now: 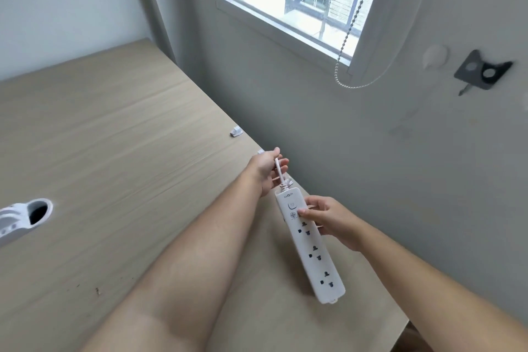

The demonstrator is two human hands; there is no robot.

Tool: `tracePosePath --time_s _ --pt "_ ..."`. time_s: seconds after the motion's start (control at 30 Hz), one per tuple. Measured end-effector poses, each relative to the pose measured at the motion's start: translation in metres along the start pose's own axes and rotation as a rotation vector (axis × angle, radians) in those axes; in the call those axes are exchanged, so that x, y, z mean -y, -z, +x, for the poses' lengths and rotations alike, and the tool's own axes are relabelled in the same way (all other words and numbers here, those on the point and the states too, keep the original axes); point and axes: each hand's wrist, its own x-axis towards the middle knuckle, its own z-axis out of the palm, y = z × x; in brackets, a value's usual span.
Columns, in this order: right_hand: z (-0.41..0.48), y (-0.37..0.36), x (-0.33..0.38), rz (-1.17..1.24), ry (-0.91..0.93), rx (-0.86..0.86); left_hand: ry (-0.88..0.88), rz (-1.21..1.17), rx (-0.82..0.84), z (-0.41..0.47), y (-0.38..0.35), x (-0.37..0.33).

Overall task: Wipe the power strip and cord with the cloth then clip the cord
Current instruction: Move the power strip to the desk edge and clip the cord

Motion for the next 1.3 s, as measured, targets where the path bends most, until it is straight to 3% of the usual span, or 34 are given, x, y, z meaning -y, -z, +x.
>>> tracePosePath --time_s 0.27,0.43,0.73,0.97,1.1,1.3 --pt "0.011 0.028 -0.012 -0.210 -0.047 -0.090 -0.243 -0.231 -0.150 0.014 0.004 -0.049" --pt "0.022 0.032 -0.012 -0.294 -0.067 -0.165 -0.382 0.099 -0.290 0.020 0.048 -0.058" --pt "0.031 0.025 -0.013 -0.488 -0.059 -0.326 -0.412 0.009 -0.290 0.038 0.070 -0.049" --pt "0.055 0.006 0.001 -0.706 0.185 -0.547 -0.423 0.046 -0.311 0.059 0.070 -0.046" --pt "0.081 -0.011 0.014 -0.872 0.120 -0.558 -0.426 0.039 -0.319 0.068 0.071 -0.043" --pt "0.092 -0.019 0.013 -0.875 0.123 -0.630 -0.427 0.032 -0.301 0.079 0.074 -0.040"
